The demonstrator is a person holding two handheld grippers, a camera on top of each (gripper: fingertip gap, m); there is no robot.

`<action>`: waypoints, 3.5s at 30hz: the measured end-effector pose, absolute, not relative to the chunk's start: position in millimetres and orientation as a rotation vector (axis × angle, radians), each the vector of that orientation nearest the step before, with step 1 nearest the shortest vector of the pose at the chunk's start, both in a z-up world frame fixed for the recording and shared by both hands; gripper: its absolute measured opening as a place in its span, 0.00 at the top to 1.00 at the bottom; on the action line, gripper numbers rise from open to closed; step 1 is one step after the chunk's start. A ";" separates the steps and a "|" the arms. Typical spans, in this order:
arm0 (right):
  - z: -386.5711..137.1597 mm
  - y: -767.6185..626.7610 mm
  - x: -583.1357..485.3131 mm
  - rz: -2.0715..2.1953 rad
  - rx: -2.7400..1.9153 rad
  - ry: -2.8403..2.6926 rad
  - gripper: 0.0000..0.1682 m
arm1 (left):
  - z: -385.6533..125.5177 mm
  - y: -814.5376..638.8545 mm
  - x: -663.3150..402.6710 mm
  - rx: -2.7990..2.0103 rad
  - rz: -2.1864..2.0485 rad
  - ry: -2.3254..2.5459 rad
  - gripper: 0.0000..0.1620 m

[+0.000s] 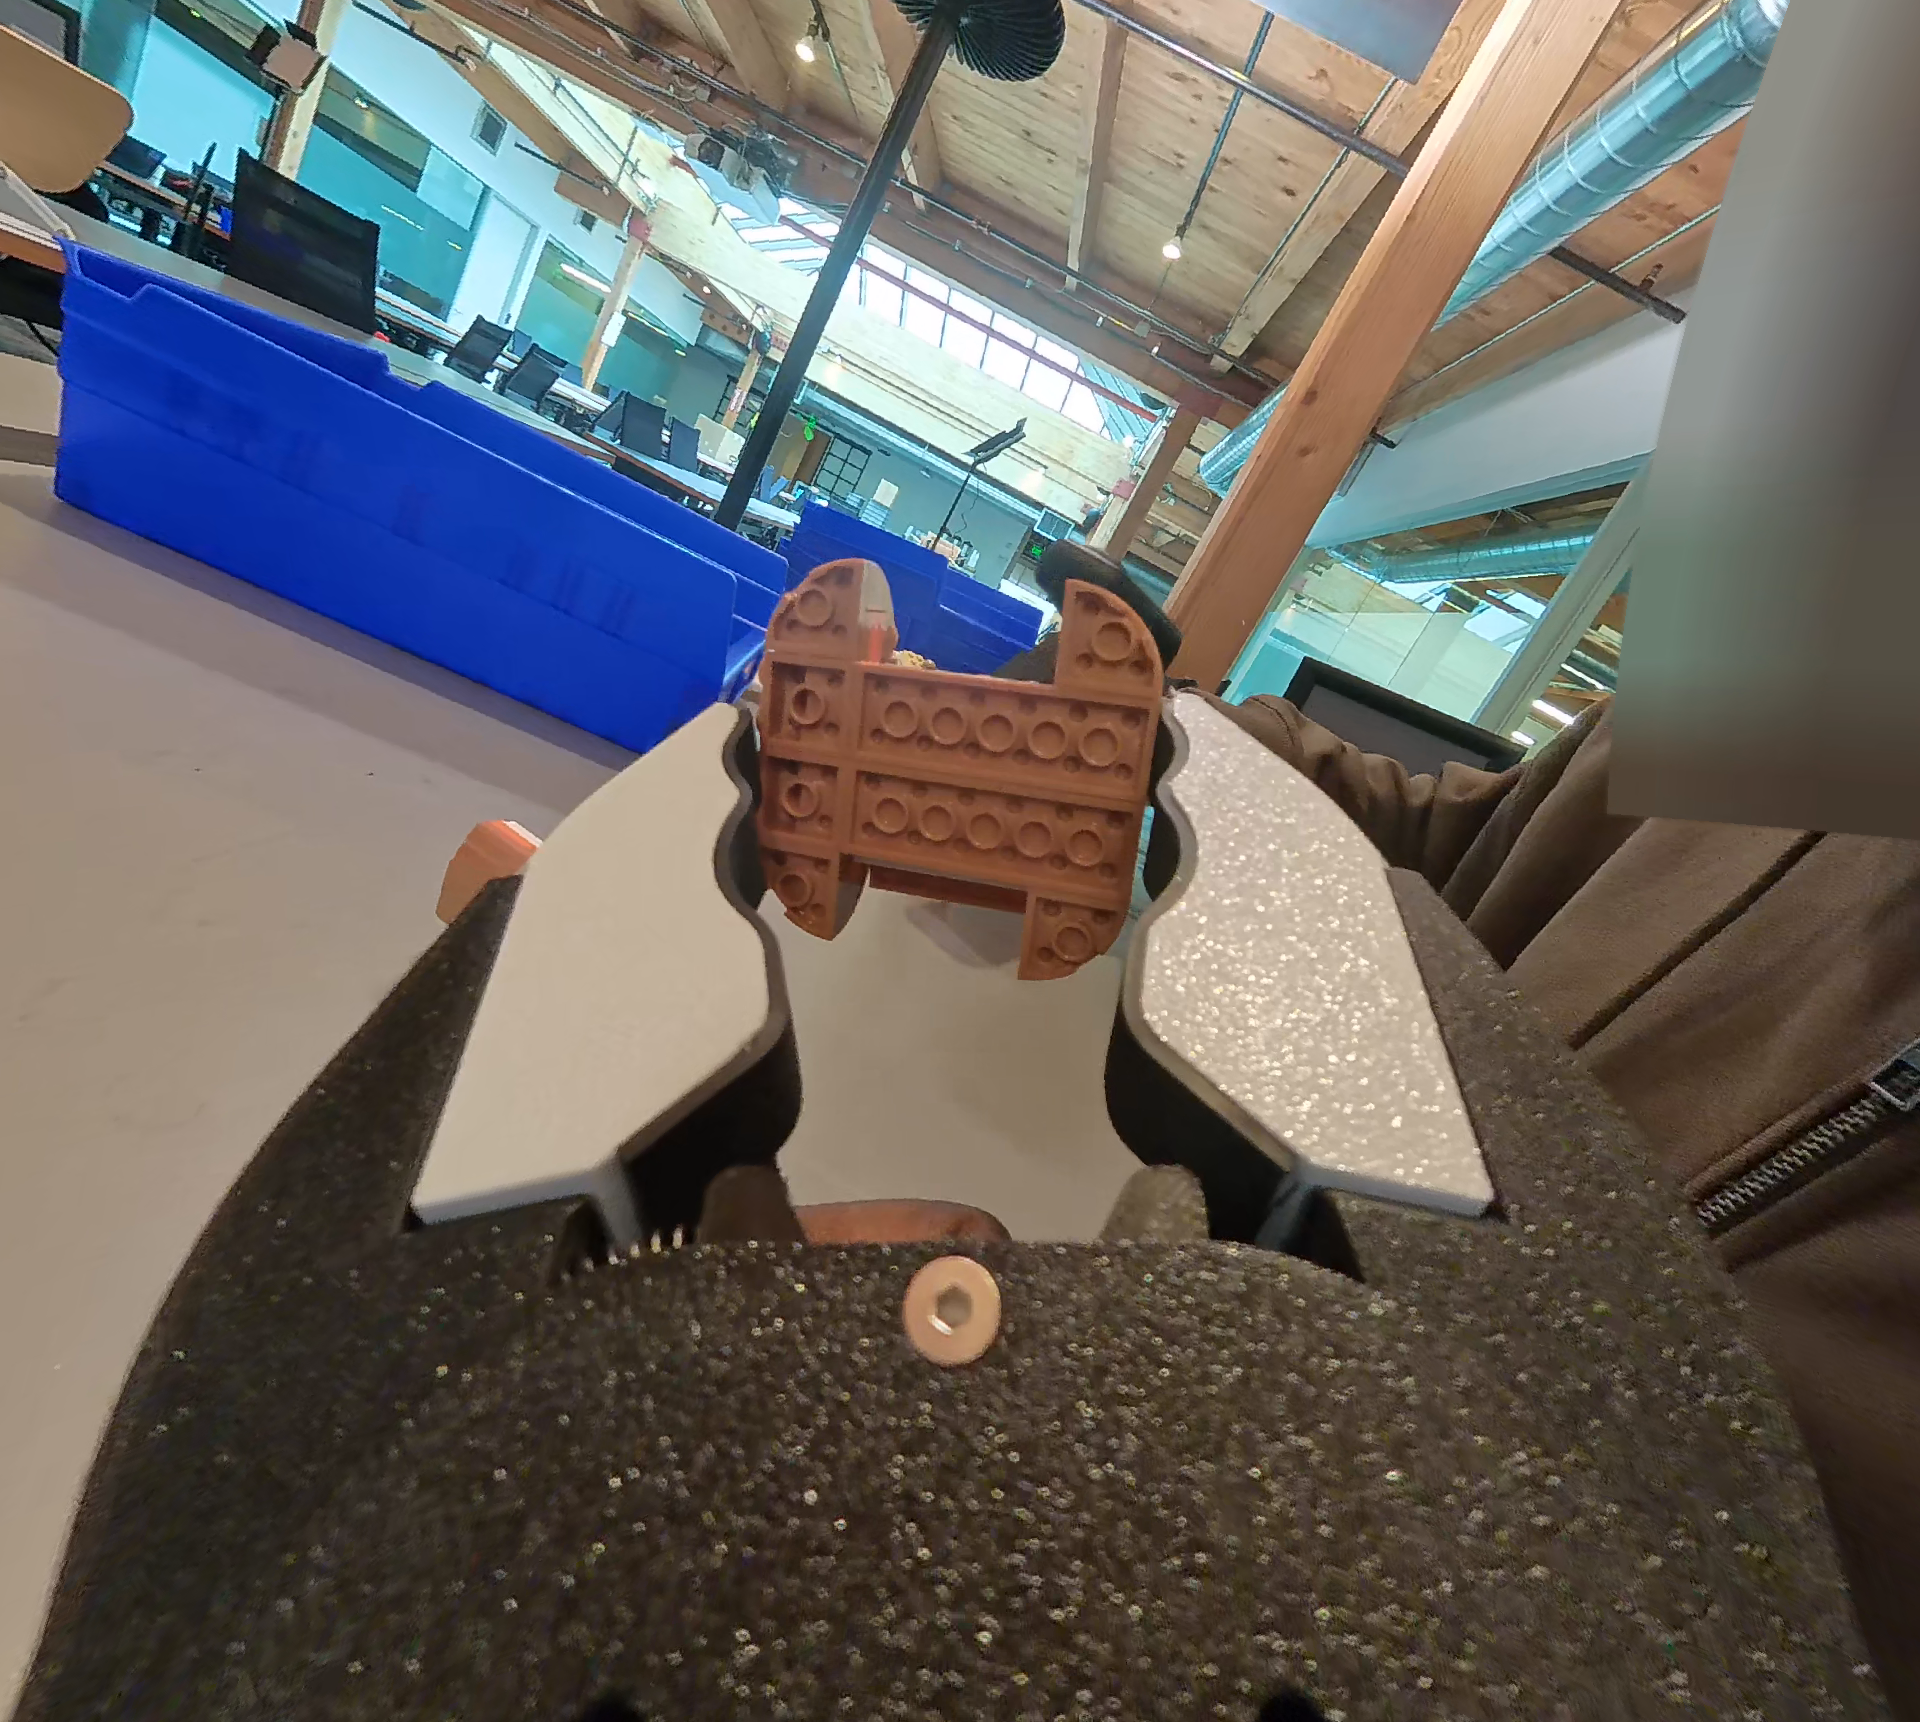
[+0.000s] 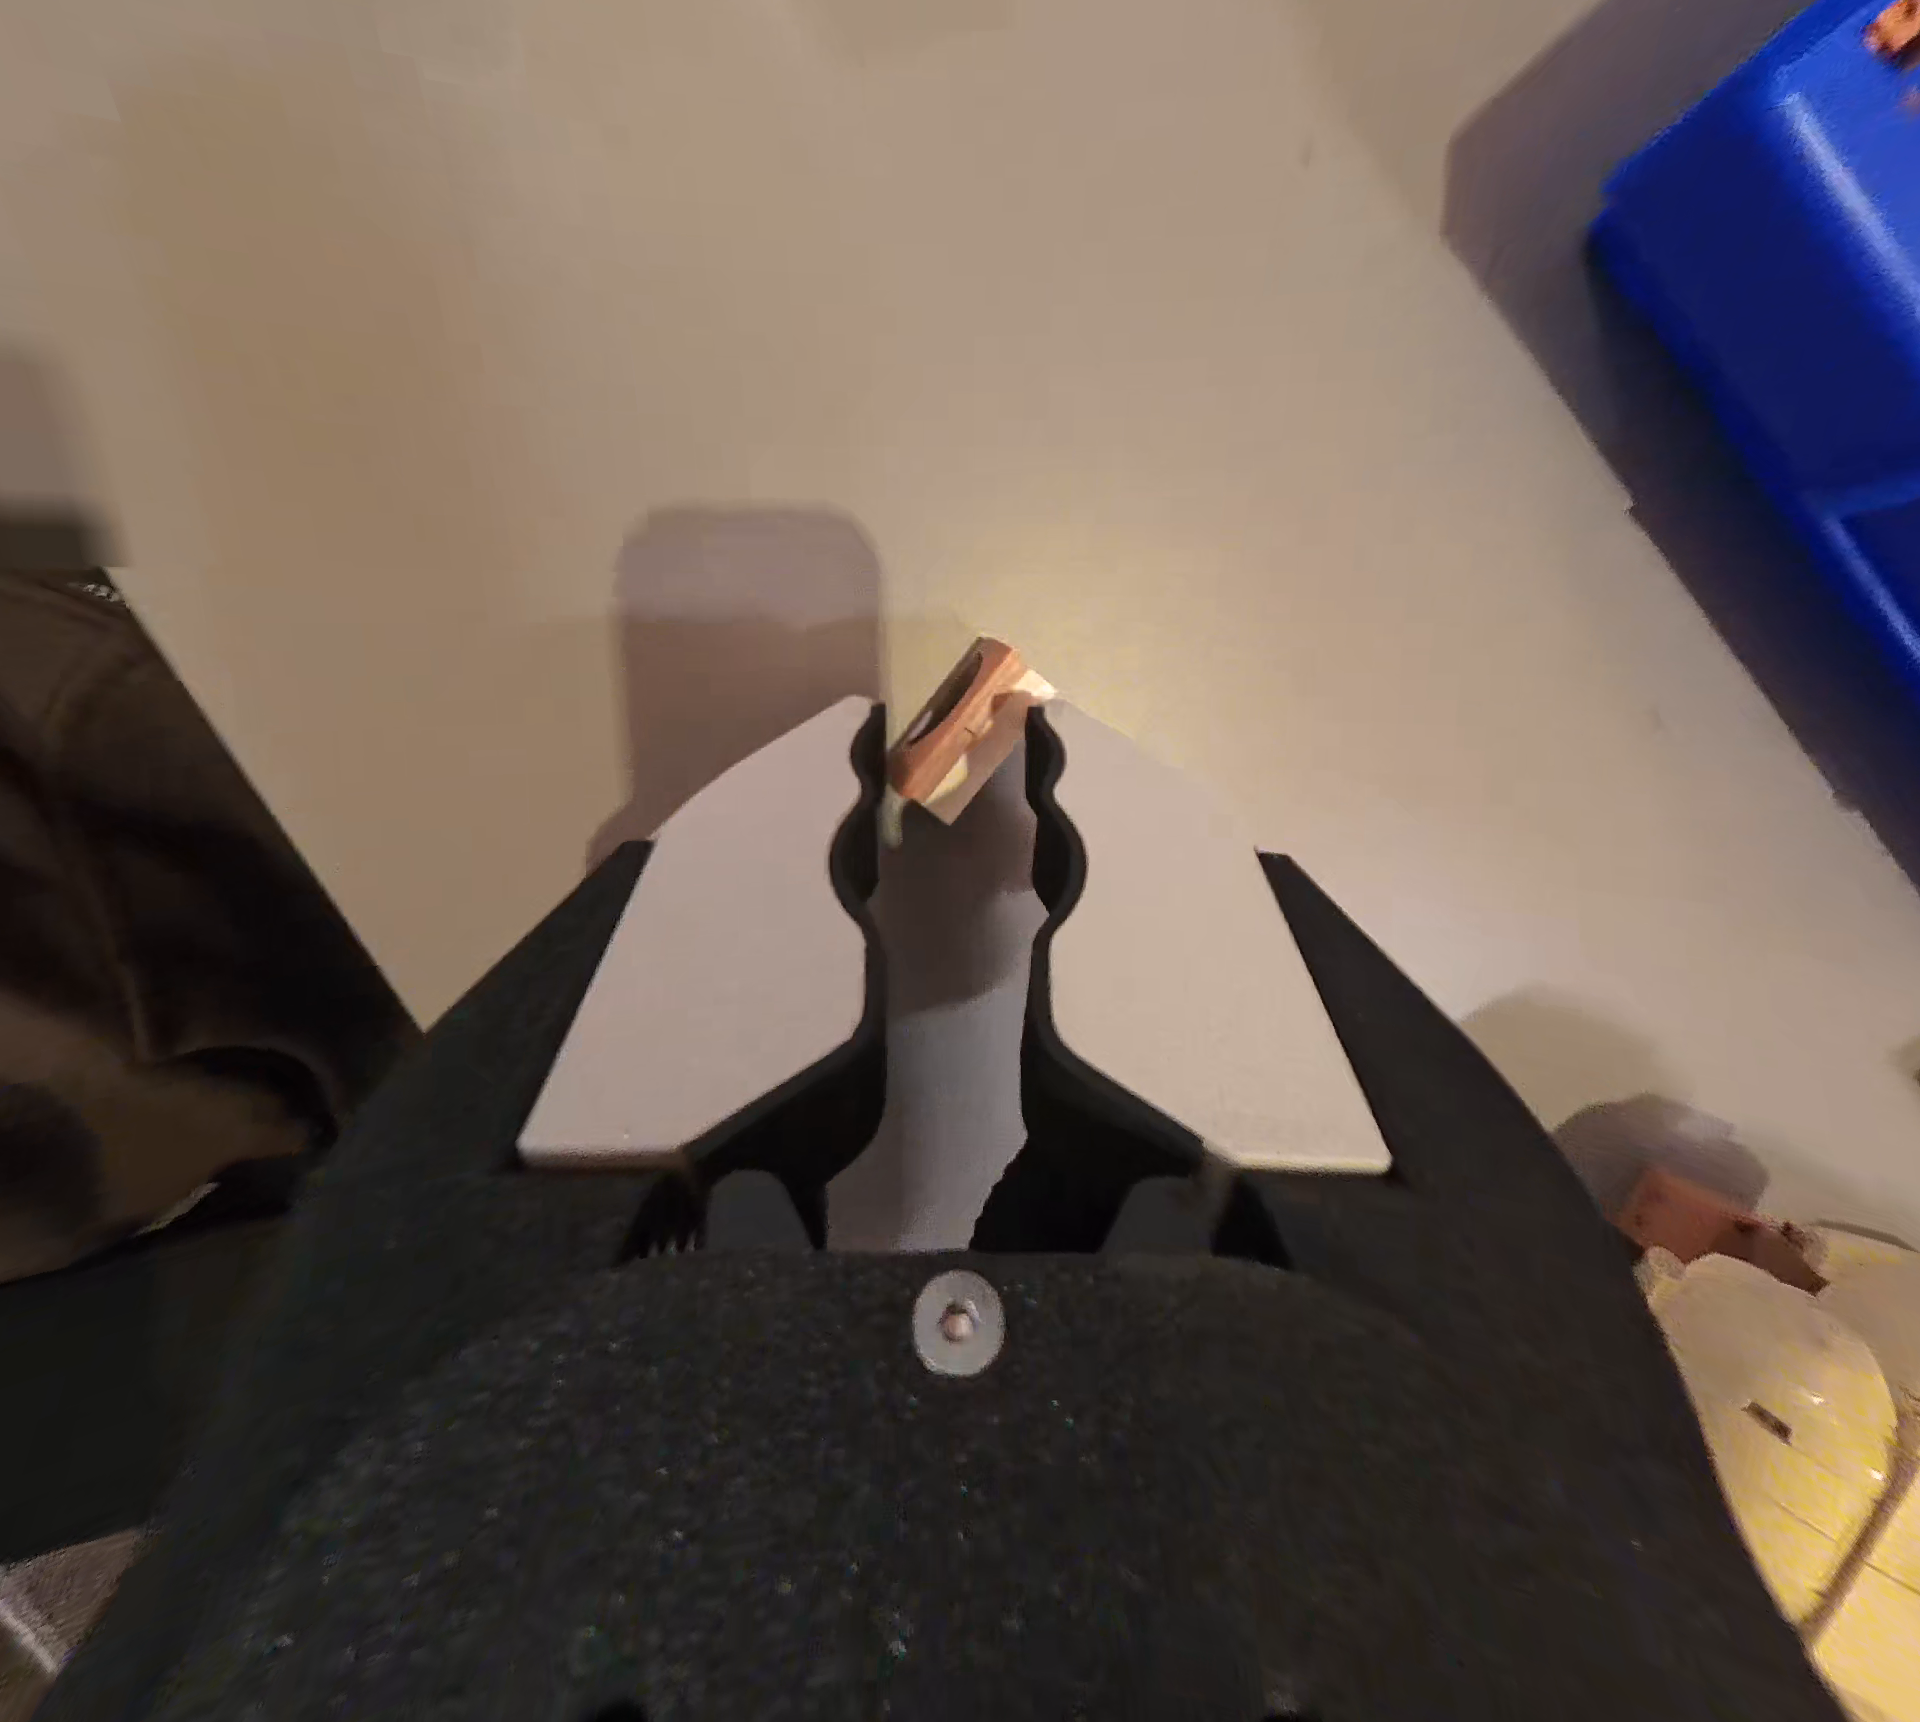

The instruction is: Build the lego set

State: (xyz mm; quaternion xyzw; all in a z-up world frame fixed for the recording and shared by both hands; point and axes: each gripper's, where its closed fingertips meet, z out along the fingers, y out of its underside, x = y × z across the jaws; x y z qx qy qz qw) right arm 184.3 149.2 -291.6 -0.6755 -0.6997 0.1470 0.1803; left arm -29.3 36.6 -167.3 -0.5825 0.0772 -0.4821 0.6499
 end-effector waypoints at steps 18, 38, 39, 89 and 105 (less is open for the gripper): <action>-289.7 148.0 180.0 0.321 -1.481 -2.345 0.97 | -165.1 24.0 -17.5 -1.301 -1.276 0.271 0.56; -155.8 48.2 51.0 0.935 -0.687 -2.204 0.98 | -150.0 19.0 -26.6 -1.157 -1.649 0.165 0.57; -143.5 37.2 39.9 0.990 -0.626 -2.199 0.98 | -149.7 19.3 -27.9 -1.150 -1.666 0.150 0.57; -143.2 26.4 -22.5 0.643 -0.605 -2.908 0.98 | -151.1 19.8 -29.5 -1.190 -1.673 0.107 0.57; -152.4 30.9 -44.7 0.926 -0.707 -2.600 0.93 | -152.4 27.1 -45.2 -1.156 -1.681 -0.002 0.57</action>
